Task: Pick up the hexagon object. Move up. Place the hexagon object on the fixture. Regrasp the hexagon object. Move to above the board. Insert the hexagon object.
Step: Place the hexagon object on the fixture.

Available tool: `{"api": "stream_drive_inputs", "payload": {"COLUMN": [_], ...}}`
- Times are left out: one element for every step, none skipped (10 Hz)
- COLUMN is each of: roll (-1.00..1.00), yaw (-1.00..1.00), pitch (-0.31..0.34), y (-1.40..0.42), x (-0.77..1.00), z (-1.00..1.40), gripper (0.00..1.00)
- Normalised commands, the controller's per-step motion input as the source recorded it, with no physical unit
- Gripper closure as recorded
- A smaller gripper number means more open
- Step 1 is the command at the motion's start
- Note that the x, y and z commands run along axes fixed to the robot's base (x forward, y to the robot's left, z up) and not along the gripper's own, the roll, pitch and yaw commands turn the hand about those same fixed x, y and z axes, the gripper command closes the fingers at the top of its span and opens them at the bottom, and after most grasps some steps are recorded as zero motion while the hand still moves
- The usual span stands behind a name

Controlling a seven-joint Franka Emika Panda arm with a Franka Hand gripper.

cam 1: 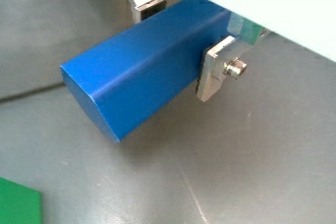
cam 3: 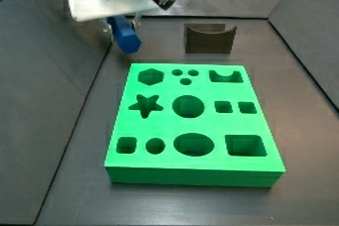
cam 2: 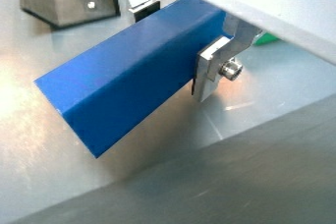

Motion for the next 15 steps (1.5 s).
{"api": "stream_drive_inputs", "payload": {"roll": [0.00, 0.01, 0.01, 0.01, 0.02, 0.03, 0.03, 0.04, 0.04, 0.05, 0.06, 0.06, 0.07, 0.07, 0.07], "yaw": [0.00, 0.00, 0.00, 0.00, 0.00, 0.00, 0.00, -0.01, -0.01, -0.01, -0.01, -0.01, -0.01, -0.01, -0.01], "pitch": [0.000, -0.014, 0.013, 0.036, 0.044, 0.045, 0.045, 0.043, 0.046, 0.048, 0.052, 0.059, 0.068, 0.079, 0.083], "y": [0.00, 0.00, 0.00, 0.00, 0.01, 0.01, 0.01, 0.02, 0.02, 0.02, 0.02, 0.02, 0.02, 0.02, 0.02], "x": [0.00, 0.01, -0.01, -0.01, -0.01, -0.02, -0.02, -0.02, -0.03, -0.02, -0.02, -0.01, 0.00, 0.00, 0.01], "z": [1.00, 1.00, 1.00, 1.00, 1.00, 1.00, 1.00, 1.00, 1.00, 0.94, 0.85, 0.66, 0.53, 0.34, 0.24], "gripper": [1.00, 1.00, 1.00, 1.00, 1.00, 1.00, 1.00, 1.00, 1.00, 1.00, 1.00, 1.00, 1.00, 1.00, 1.00]}}
